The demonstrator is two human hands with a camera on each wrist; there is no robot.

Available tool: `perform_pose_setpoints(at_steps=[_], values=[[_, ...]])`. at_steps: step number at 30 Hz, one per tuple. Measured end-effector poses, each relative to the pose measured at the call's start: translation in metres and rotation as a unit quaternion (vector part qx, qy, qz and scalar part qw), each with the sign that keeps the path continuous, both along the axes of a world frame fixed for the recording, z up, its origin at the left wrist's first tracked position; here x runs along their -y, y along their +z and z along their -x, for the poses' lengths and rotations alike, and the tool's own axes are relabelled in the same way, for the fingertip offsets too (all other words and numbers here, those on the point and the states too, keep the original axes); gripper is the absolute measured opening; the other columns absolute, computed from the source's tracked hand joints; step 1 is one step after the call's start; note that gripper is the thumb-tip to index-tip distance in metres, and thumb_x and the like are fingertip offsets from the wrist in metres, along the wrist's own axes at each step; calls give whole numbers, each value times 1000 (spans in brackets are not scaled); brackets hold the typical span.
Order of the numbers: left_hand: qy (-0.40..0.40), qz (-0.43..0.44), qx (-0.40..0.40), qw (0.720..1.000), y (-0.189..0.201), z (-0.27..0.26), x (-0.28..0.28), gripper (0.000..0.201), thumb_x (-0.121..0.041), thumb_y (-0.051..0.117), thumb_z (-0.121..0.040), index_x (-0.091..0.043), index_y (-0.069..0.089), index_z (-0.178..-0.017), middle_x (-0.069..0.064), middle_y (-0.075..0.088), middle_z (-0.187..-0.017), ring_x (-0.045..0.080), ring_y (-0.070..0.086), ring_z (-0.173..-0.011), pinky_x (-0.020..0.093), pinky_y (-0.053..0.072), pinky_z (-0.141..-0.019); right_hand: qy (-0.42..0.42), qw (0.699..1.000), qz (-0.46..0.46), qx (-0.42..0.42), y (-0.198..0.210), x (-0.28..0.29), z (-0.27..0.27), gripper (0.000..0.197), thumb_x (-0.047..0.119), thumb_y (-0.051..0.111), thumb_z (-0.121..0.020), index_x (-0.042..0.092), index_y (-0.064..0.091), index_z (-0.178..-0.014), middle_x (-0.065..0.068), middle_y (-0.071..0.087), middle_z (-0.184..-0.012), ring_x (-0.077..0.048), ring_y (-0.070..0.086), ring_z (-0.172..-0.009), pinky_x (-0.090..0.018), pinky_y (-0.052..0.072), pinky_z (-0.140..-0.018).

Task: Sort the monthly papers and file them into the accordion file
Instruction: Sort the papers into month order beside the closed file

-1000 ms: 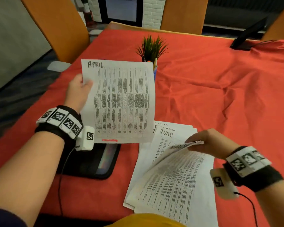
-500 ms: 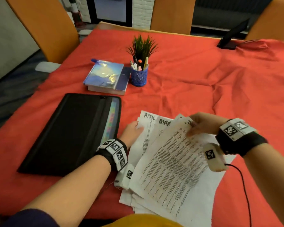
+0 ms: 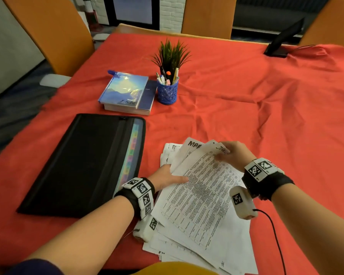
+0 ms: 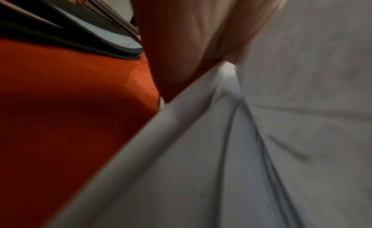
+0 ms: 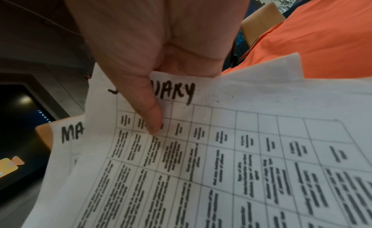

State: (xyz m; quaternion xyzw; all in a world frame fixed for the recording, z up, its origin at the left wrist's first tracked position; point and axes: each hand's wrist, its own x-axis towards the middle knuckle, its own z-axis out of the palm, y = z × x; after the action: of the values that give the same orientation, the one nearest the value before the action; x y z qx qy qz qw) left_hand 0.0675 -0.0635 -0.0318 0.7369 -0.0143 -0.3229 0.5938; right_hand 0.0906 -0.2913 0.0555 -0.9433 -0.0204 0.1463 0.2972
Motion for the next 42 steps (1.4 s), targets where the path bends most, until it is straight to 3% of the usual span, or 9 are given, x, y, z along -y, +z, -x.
perform_pose_setpoints(at_steps=[8,13,20,24,28,30,32,37,42], values=[[-7,48,-16,999,23,-2,-1,42,-4,68,-82,-5,58,-122,10,65,-119,22,62,-109,34,48,-96,-11,999,-45,21,10,3,-19,62,20,75,-75,16,43,-128,5,52,-117,-14,55,-99,-23,48,-78],[25,56,-48,997,9,13,1,46,-3,71,-79,-4,57,-123,13,64,-120,24,62,-111,40,48,-98,38,997,23,-58,12,4,-23,44,19,74,-75,12,55,-115,-1,65,-109,-19,61,-97,-35,46,-92],[119,46,-24,991,-8,25,2,41,-2,68,-82,-8,57,-121,10,65,-117,22,62,-107,35,49,-95,60,998,23,-18,-16,-21,-10,31,21,69,-81,17,57,-109,5,64,-97,-8,59,-78,-10,40,-58],[64,35,-12,997,0,29,-5,40,-6,66,-85,-6,55,-123,5,65,-114,20,62,-109,31,51,-93,96,993,36,-55,-3,-11,-7,39,26,71,-79,24,57,-115,9,63,-90,-7,61,-79,-16,46,-66],[-32,56,22,998,5,24,-18,45,-39,70,-80,-10,61,-114,3,66,-112,16,62,-105,32,49,-97,209,969,124,-46,-4,-8,12,15,27,64,-84,17,67,-97,10,59,-80,-11,60,-78,-16,41,-65],[27,95,40,994,10,14,-26,77,-72,62,-66,-14,61,-117,1,66,-112,15,61,-104,29,49,-91,247,961,126,16,-15,-6,24,15,19,64,-83,17,72,-95,4,60,-83,-16,60,-80,-19,38,-65],[117,103,57,986,13,-1,-30,65,-72,54,-70,-22,65,-109,-2,68,-107,11,62,-100,26,50,-83,251,962,91,63,-27,-4,35,23,8,65,-76,23,75,-91,3,63,-85,-15,62,-76,-19,40,-64],[109,-171,196,960,4,-38,-24,13,-17,58,-91,-14,69,-98,-5,66,-94,11,58,-90,18,41,-77,219,965,103,101,-48,-13,49,22,5,56,-76,17,69,-89,0,66,-86,-24,64,-79,-33,53,-62],[-35,-280,186,941,0,-48,-2,18,-24,62,-86,-12,67,-97,-4,60,-82,17,58,-85,27,43,-75,211,957,114,163,-50,-22,49,16,10,63,-75,21,66,-86,1,62,-71,-24,62,-65,-29,47,-50]])
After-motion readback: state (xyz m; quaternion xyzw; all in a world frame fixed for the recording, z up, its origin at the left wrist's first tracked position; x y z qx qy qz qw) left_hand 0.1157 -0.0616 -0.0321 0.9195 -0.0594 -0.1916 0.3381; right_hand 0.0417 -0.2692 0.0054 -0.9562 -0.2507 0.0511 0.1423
